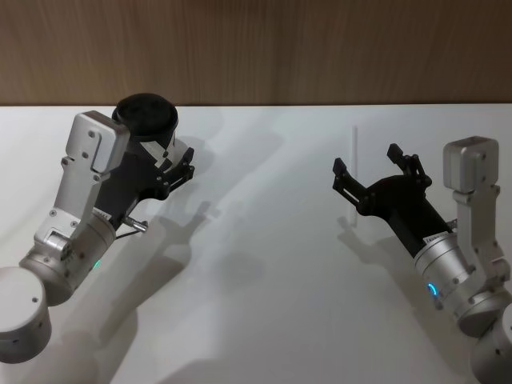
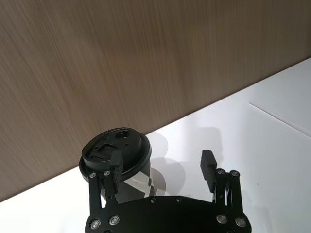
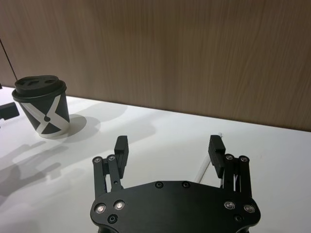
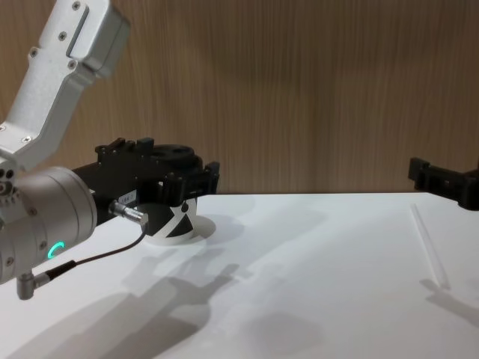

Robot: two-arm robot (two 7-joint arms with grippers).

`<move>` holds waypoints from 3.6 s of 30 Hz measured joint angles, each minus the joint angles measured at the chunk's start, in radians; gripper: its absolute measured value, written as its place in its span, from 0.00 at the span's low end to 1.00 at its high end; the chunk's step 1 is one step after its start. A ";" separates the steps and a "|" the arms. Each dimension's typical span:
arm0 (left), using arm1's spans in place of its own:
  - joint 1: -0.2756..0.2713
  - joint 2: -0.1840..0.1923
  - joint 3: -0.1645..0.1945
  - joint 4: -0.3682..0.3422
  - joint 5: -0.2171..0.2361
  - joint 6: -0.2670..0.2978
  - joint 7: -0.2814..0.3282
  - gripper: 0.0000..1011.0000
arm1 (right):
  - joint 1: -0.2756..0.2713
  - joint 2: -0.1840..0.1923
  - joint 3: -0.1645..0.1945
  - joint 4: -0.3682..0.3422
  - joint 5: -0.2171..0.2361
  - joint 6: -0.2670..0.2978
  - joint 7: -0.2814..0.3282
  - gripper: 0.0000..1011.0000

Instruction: Pick up the straw with one hand, pass it to the other hand, and insert it into the cup.

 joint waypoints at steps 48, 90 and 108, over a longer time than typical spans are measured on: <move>0.000 0.000 0.000 0.000 0.000 0.000 0.000 0.99 | -0.036 0.006 0.020 -0.047 -0.025 0.046 -0.040 0.99; 0.000 0.000 0.000 0.000 0.000 0.000 0.000 0.99 | 0.054 0.020 -0.005 0.008 -0.104 0.336 -0.045 0.99; 0.000 0.000 0.000 0.000 0.000 0.000 0.000 0.99 | 0.157 -0.007 -0.022 0.119 -0.115 0.374 -0.007 0.99</move>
